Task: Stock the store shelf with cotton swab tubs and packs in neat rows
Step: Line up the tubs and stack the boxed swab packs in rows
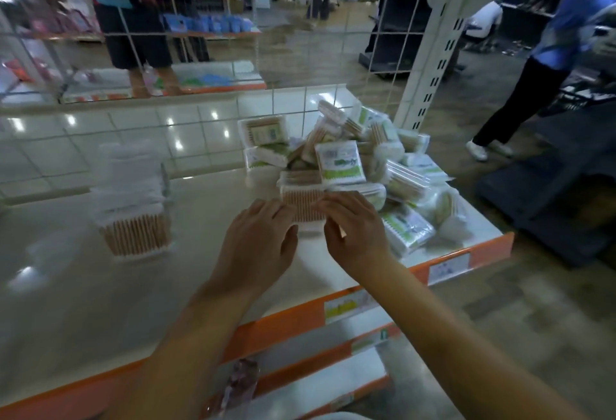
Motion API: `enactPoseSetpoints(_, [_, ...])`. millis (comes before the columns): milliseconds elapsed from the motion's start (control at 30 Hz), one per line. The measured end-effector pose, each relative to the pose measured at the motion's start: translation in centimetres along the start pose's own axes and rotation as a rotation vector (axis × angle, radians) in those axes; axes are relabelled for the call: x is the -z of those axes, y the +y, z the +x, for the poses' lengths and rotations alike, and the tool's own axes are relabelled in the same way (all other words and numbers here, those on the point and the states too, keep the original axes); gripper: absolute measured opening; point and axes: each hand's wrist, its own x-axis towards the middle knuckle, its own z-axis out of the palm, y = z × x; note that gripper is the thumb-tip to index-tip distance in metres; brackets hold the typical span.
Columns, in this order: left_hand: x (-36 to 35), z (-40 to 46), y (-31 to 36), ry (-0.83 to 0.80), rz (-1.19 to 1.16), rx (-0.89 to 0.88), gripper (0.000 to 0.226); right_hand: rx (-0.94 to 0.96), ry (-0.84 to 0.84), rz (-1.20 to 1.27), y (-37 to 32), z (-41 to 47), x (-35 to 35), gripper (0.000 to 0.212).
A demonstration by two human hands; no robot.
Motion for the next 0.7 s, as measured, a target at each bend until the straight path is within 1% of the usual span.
enactPoseSetpoints(200, [-1.9,3.8,2.9,-0.034,-0.032,-0.069,0.039,-0.122,0.007,-0.04,4.2,-0.8,3.2,0.03])
enactPoseSetpoints(300, [-2.8,6.5,4.2,-0.05,-0.03,-0.112,0.04,-0.21,-0.003,-0.138,6.5,0.0,4.5,0.027])
enactPoseSetpoints(333, [-3.0,7.3,4.6,-0.045,-0.016,-0.124,0.038,-0.24,-0.042,-0.193,7.3,0.4,4.8,0.03])
enactPoseSetpoints(400, [-3.1,8.9,5.6,-0.013,-0.004,-0.142,0.029,-0.281,-0.152,-0.276,8.8,1.0,5.2,0.043])
enactPoseSetpoints(467, [-3.2,10.0,6.4,0.014,-0.017,-0.158,0.025,-0.313,-0.248,-0.29,9.9,1.3,5.5,0.052])
enactPoseSetpoints(533, [-3.4,11.0,6.8,0.007,-0.015,-0.156,0.028,-0.359,-0.339,-0.319,10.3,1.6,5.7,0.061])
enactPoseSetpoints(633, [-3.9,11.5,6.8,0.007,-0.008,-0.143,0.032,-0.425,-0.529,-0.387,10.7,1.4,5.6,0.067])
enactPoseSetpoints(700, [-4.2,11.5,6.8,0.001,-0.01,-0.137,0.033,-0.419,-0.551,-0.415,10.7,1.2,5.5,0.068])
